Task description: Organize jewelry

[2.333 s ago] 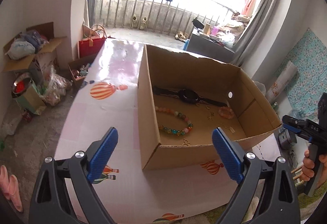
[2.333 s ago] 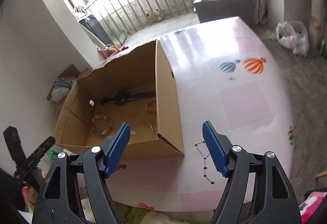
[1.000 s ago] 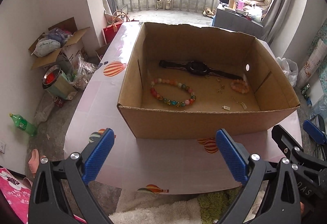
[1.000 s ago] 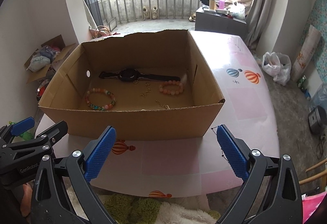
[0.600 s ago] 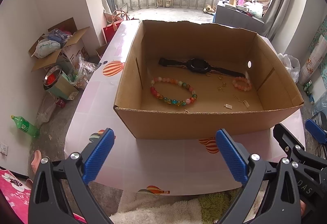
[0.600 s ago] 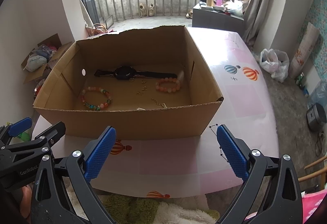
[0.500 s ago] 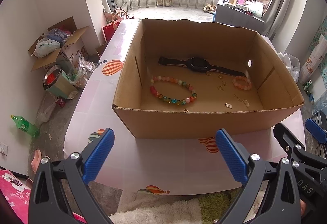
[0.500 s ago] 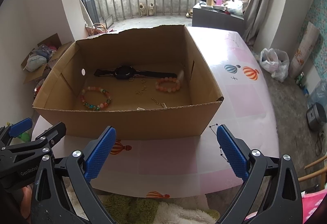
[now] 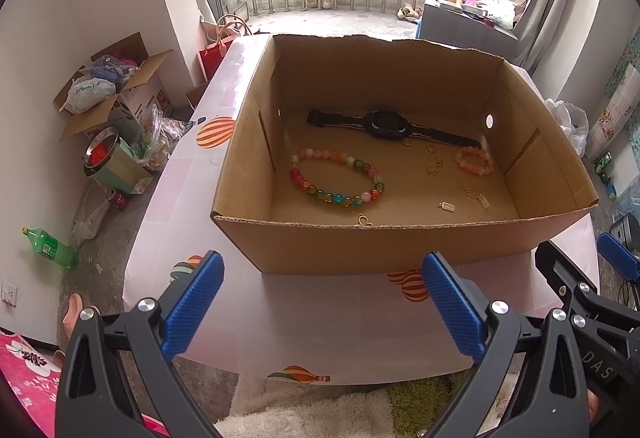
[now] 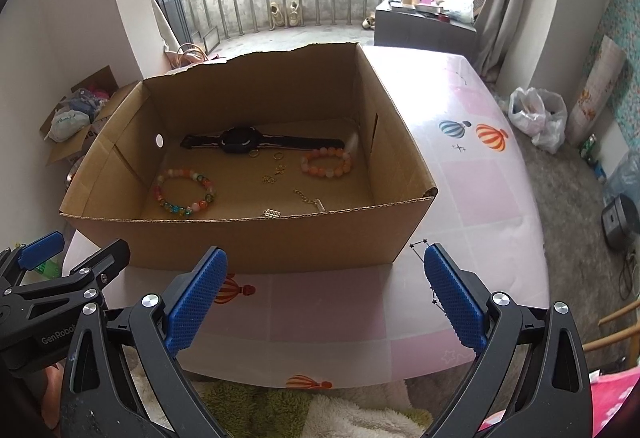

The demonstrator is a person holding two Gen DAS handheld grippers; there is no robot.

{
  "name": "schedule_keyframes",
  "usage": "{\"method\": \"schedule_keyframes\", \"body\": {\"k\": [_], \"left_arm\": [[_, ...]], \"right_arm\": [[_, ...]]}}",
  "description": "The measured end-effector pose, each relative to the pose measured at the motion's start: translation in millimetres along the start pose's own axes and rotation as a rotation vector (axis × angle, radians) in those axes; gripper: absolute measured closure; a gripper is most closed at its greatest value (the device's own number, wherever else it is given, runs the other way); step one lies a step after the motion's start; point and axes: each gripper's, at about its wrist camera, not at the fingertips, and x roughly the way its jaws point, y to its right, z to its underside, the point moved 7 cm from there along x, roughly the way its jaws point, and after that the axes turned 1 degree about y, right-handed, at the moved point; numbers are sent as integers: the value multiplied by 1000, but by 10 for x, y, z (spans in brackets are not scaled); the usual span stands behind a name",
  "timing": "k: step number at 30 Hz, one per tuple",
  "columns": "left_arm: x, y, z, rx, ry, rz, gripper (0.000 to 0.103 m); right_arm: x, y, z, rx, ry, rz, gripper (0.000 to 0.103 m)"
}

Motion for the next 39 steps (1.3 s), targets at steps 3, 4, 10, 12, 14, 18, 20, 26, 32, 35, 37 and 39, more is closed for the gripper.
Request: {"method": "schedule_keyframes", "body": {"k": [3,4,10,12,14,18,20,26,32,35,37,39], "left_arm": [[9,-7,-4,-3,-3,3,6],[10,-8,-4,-3,-4,2,6],[16,-18,3,-6,-10,4,6],[10,-21,3,-8,-9,5,6],[9,-21,-1,-8,-9,4,6],[2,-18,-1,-7,-8,2,6],[0,-19,1,-6,-8,2,6],[-6,0,4,-3,-9,1,6],[-1,15,3,1,-10,-1,6],[-3,14,1,1,-8,-1,6],[6,27,-3,2,-8,-3,6],[9,28,-3,2,-11,-2,6]], "right_arm": [[9,-2,-5,1,-2,-1,8],[11,-2,-6,2,-2,-3,8],[18,0,1,7,-6,-3,8],[18,1,1,6,-6,-3,8],[17,3,0,6,-3,-3,8],[18,6,2,7,-2,-3,8],[21,9,0,7,-5,-3,8],[9,18,9,16,-4,-1,8],[12,25,18,26,-4,1,8],[9,31,17,26,-3,0,8],[10,29,19,27,-3,1,8],[11,30,18,27,-3,0,8]]}}
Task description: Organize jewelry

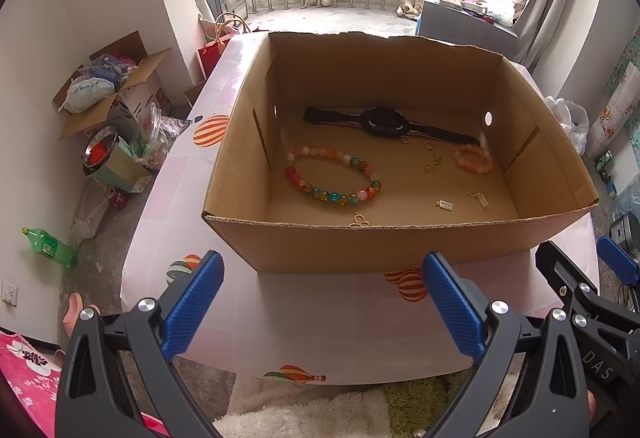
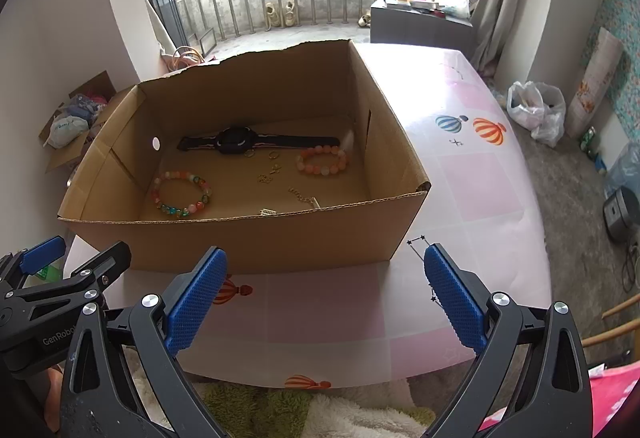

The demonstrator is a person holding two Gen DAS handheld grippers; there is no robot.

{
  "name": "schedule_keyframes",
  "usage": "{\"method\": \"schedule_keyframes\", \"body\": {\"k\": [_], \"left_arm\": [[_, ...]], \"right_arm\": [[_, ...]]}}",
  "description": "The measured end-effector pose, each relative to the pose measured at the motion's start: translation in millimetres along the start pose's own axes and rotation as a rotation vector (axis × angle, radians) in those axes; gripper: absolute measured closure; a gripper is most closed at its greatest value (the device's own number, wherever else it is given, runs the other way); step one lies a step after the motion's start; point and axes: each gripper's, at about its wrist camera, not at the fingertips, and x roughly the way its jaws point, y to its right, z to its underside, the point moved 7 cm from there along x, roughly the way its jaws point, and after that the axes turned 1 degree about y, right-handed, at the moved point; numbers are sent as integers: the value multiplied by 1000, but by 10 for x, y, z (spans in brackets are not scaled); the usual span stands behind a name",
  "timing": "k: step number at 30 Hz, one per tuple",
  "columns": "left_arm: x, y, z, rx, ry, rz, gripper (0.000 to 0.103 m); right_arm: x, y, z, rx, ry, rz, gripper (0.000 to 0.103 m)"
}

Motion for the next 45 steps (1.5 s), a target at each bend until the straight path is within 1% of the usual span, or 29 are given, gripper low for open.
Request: {"method": "schedule_keyframes", "body": {"k": [45], "left_arm": [[-4,-9,20,-9,-3,0,6]], "right_arm": [[-4,-18,22,12,-3,0,8]]}}
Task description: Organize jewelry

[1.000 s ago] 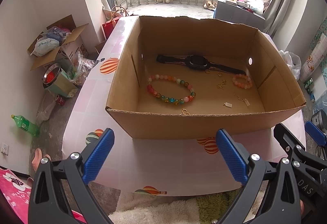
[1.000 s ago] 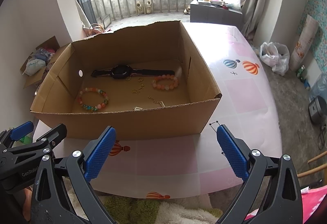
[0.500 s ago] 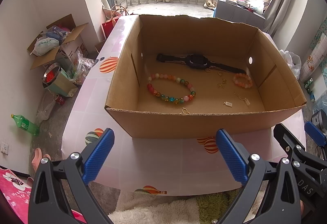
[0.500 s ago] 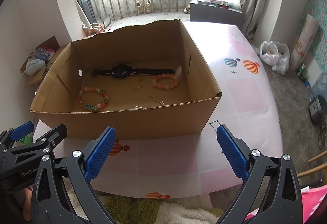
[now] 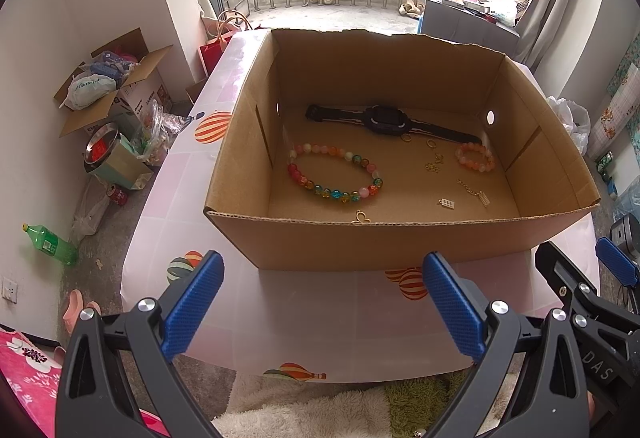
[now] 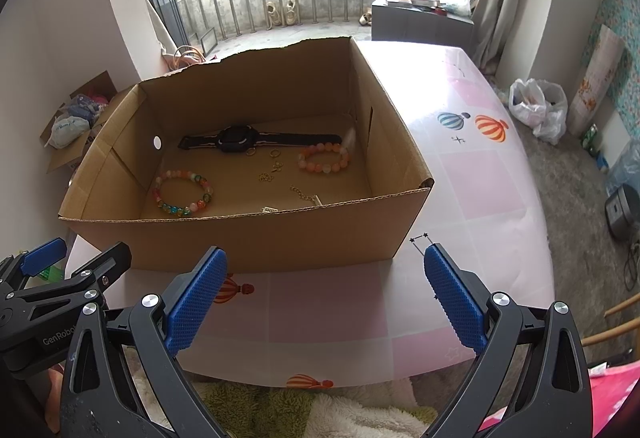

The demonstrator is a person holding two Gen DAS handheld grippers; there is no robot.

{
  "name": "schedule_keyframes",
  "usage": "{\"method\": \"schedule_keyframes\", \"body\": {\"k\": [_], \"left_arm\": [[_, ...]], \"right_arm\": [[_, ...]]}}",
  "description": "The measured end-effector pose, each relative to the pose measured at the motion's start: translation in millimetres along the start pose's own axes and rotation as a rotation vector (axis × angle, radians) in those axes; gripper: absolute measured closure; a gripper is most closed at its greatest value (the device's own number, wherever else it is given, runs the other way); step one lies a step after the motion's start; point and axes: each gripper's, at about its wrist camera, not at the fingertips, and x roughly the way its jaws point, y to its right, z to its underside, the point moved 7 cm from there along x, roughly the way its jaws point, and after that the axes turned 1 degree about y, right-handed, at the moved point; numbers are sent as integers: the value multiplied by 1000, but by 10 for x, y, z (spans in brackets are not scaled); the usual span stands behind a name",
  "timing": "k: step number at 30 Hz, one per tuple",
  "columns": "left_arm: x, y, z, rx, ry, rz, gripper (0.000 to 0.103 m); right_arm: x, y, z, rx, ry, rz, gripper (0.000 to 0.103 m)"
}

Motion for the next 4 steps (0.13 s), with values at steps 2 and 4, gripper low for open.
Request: {"method": "schedule_keyframes", "body": {"k": [2,4], "left_arm": [[-1,-2,3,1,0,0,6],[-1,1,-1,0,0,0,6]], "right_arm": [[0,-1,0,-2,0,1,8],[1,0,1,1,0,0,8]]}}
